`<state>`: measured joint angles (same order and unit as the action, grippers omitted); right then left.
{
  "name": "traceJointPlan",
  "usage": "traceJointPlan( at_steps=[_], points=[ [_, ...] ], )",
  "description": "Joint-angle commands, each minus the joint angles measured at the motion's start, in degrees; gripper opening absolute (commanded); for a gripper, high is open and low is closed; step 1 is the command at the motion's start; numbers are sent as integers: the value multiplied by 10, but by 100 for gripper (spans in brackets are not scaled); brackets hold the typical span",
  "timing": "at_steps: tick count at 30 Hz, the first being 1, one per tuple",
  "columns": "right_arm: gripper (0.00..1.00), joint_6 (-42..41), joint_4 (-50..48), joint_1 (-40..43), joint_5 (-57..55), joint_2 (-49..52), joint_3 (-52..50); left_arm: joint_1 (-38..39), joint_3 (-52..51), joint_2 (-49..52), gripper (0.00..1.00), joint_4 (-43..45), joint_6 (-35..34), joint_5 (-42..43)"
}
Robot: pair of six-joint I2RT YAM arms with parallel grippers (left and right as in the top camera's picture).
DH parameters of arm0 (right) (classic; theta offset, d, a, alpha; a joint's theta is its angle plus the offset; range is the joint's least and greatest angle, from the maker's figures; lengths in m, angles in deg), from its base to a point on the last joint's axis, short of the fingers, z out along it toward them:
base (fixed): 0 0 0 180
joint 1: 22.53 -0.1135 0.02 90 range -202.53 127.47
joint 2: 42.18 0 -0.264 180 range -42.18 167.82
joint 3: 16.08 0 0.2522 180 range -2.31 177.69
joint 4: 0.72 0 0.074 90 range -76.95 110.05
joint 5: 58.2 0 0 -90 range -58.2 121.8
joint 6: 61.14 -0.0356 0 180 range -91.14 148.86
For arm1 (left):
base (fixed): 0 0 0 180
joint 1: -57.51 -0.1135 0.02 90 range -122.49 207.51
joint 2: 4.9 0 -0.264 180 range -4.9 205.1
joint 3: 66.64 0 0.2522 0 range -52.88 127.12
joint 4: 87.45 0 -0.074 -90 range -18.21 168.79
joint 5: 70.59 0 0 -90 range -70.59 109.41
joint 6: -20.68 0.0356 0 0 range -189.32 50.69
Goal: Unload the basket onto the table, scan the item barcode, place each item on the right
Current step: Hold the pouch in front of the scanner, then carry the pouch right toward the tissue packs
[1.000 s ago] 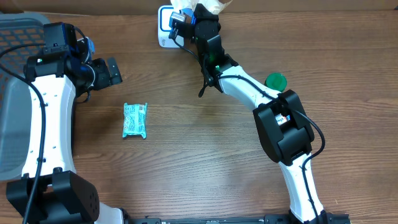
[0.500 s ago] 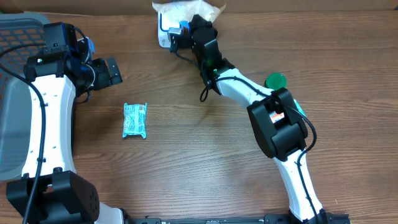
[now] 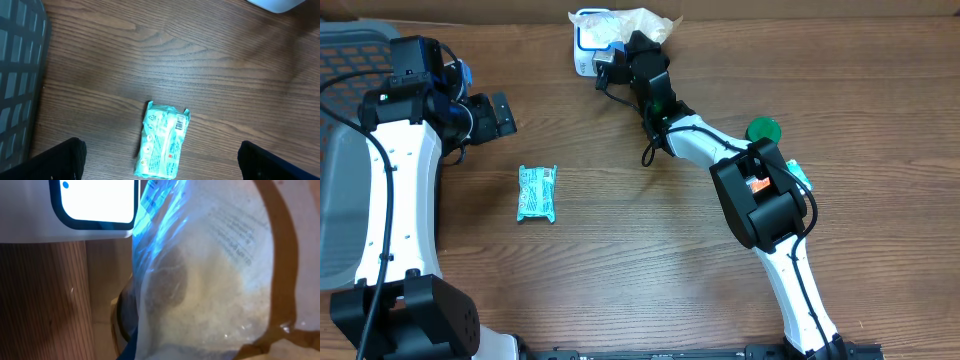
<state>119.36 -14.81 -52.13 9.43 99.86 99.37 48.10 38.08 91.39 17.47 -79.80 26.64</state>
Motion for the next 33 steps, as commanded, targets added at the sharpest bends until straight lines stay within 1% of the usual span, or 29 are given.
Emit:
traceJointPlan(
  at_steps=[1, 10, 13, 17, 20, 22, 28, 30, 33],
  points=[
    [4, 0, -6, 4, -14, 1, 15, 0, -1, 1, 99, 0, 6, -2],
    [4, -15, -21, -9, -26, 0, 15, 0, -1, 1, 100, 0, 7, -2],
    [4, -50, -36, -15, -31, -7, 15, 0, -1, 1, 100, 0, 7, -2],
    [4, -121, -32, -16, -47, -40, 15, 0, -1, 1, 99, 0, 7, -2],
    [4, -160, -4, -16, -76, -84, 15, 0, -1, 1, 99, 0, 7, -2],
    [4, -193, 32, -16, -89, -115, 15, 0, -1, 1, 99, 0, 7, -2],
    [4, -344, 235, -18, -82, -242, 15, 0, -1, 1, 100, 0, 7, -2],
    [4, -405, 306, -20, -78, -285, 15, 0, -1, 1, 99, 0, 7, -2],
    [4, -544, 453, -22, -37, -362, 15, 0, -1, 1, 100, 0, 7, -2]
  ],
)
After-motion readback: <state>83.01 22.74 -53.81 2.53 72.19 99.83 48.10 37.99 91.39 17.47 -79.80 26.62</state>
